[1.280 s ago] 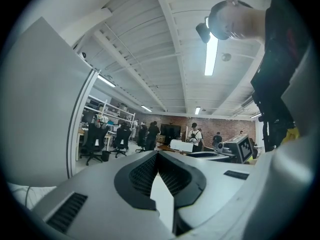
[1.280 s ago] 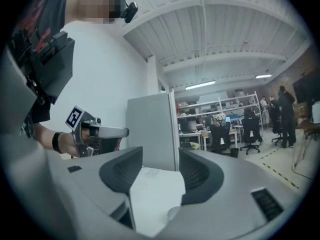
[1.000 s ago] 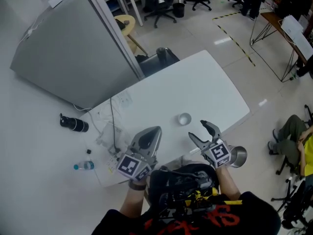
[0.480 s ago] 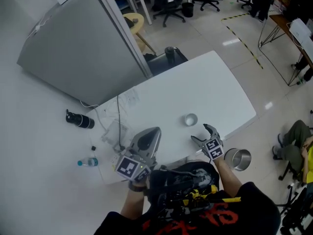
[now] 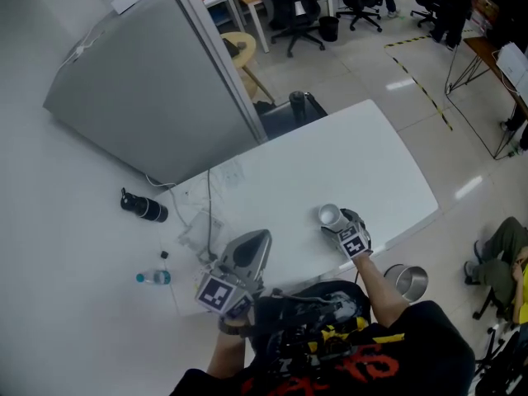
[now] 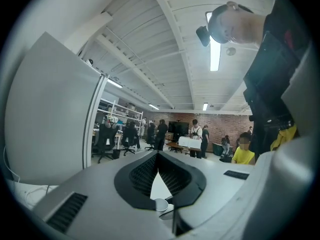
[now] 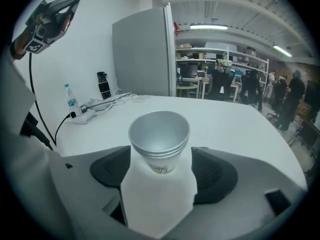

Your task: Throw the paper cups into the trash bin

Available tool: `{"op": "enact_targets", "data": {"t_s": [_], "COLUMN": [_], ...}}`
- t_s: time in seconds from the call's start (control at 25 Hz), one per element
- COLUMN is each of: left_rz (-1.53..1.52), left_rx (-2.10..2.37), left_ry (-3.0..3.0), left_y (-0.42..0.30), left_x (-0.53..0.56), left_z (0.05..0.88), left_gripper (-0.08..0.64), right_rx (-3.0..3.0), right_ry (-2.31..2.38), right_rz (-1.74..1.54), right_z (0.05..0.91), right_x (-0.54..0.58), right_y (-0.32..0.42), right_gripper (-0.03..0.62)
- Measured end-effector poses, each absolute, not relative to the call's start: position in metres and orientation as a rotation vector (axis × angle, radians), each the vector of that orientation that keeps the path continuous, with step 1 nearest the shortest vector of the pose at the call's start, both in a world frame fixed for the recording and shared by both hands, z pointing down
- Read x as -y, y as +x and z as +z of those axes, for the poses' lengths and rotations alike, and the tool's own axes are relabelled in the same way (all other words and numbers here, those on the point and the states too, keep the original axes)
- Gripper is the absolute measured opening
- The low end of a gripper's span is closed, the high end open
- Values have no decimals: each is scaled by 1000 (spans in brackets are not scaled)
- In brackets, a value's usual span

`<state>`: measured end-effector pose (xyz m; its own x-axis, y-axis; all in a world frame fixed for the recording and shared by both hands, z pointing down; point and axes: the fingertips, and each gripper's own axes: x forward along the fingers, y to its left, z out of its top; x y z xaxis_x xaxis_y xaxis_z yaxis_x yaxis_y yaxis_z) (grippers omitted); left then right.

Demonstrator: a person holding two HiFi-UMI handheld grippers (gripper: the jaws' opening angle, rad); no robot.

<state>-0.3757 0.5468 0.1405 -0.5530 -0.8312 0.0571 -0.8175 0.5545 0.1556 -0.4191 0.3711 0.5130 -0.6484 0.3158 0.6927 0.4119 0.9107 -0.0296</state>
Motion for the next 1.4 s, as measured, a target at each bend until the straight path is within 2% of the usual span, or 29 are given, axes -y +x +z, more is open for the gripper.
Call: {"op": "enact_targets", "data": {"t_s": [0.08, 0.16, 0.36, 0.68, 1.0, 1.4], "left_rz": [-167, -163, -183, -216, -236, -253], "left_rx": [2662, 2665, 2652, 2556, 2316, 1964], "left_ry": [1404, 1402, 1399, 1526, 1800, 2178], "left_y": [-374, -374, -377, -380, -354, -292], "left_x": [-548, -549, -548, -520, -461, -376], "left_z": [142, 142, 145, 153, 159, 157], "left_gripper": [1, 1, 1, 1, 1, 1], "right_rx": [2315, 2314, 2368, 2590, 2799, 2931], "right_ry": [-537, -570, -611, -478, -263, 15], "right_rz": [-164, -132, -86, -34, 37, 30], "right_z": [517, 517, 490, 383, 266, 188], "right_x": [-377, -383, -391, -363, -319, -282], "right_y": [-427, -432, -437, -425, -359, -257], "right_gripper": [391, 336, 331, 333, 334, 334]}}
